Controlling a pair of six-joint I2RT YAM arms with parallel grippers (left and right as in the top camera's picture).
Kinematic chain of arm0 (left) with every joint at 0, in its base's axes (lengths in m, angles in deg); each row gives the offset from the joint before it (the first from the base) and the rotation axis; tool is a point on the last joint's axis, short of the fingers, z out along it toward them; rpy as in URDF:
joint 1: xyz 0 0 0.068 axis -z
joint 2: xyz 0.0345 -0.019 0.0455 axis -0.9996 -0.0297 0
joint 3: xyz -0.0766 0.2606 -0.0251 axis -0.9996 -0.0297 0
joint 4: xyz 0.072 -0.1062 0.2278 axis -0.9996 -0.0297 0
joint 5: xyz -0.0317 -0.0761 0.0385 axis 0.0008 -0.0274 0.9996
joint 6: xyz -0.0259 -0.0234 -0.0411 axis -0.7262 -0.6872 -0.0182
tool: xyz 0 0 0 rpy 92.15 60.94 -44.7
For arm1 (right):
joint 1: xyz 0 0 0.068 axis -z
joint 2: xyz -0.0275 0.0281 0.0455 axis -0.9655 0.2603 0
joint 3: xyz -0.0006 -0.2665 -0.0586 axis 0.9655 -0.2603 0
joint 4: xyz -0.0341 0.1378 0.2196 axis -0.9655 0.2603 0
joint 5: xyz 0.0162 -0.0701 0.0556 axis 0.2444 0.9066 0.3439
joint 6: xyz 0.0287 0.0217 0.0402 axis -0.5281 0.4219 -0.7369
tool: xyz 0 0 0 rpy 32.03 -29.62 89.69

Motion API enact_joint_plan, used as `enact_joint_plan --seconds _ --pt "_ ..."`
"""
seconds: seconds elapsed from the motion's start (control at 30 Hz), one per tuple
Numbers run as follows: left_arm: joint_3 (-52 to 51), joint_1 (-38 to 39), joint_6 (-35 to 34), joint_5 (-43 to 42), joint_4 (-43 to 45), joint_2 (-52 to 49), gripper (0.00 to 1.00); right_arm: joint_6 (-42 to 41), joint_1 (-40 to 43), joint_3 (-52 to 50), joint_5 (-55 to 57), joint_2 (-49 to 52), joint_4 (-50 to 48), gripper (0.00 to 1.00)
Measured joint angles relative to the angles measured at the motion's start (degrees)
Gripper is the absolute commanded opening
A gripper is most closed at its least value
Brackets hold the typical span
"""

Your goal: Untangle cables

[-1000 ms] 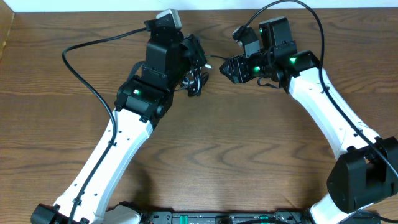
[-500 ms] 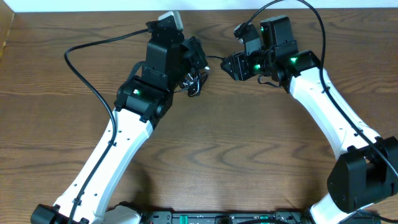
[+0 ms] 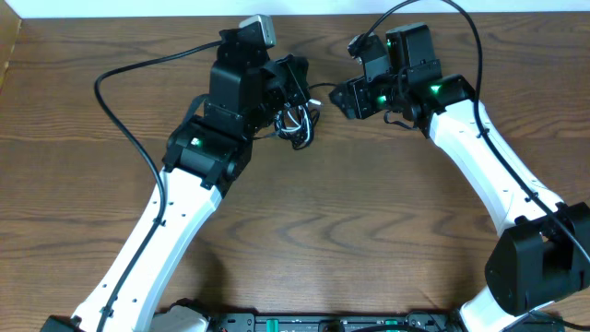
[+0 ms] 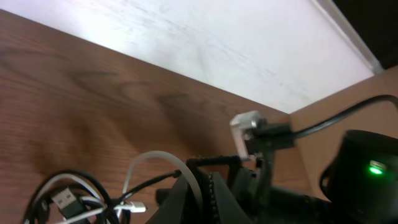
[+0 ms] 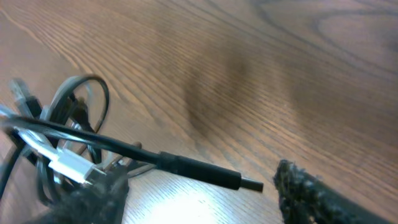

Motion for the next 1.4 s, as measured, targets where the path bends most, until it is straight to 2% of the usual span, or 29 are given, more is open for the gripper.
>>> enact_joint_plan --seconds 0.03,0.07,0.1,0.13,0.17,0.47,0.67,0.9,1.1,1.4 --pt "0.00 0.00 0.00 -0.42 0.00 0.28 0.08 0.37 0.00 0.00 0.07 0.00 -0.02 0.68" --pt "0.00 0.00 0.00 -0.74 0.00 0.48 0.08 0.63 0.00 0.00 0.11 0.00 0.00 0.59" --pt "0.00 0.00 0.00 -1.01 0.02 0.61 0.08 0.87 0.00 0.00 0.17 0.00 0.00 0.45" --pt "0.00 0.00 0.00 -1.27 0.00 0.63 0.08 1.20 0.00 0.00 0.26 0.00 0.00 0.15" --pt "0.00 0.00 0.00 -1.46 0.00 0.66 0.08 1.44 0.00 0.00 0.26 0.00 0.07 0.01" --pt "0.00 0.00 0.37 -1.60 -0.37 0.63 0.08 1.81 0.00 0.00 0.66 0.00 0.37 0.01" --pt "0.02 0.00 2.47 2.10 -4.02 0.66 0.08 1.07 1.57 0.00 0.66 0.00 0.46 0.01" --pt "0.07 0.00 6.78 11.61 -10.80 0.37 0.08 -1.81 7.28 0.00 0.37 0.00 2.75 0.01" --pt "0.09 -1.14 8.74 15.91 -13.81 -1.20 0.08 -2.40 13.33 0.00 -0.44 -0.02 7.74 0.01" --pt "0.07 -8.96 9.25 19.45 -17.29 -1.38 0.08 -1.62 21.24 -0.02 0.31 -0.02 13.66 0.01"
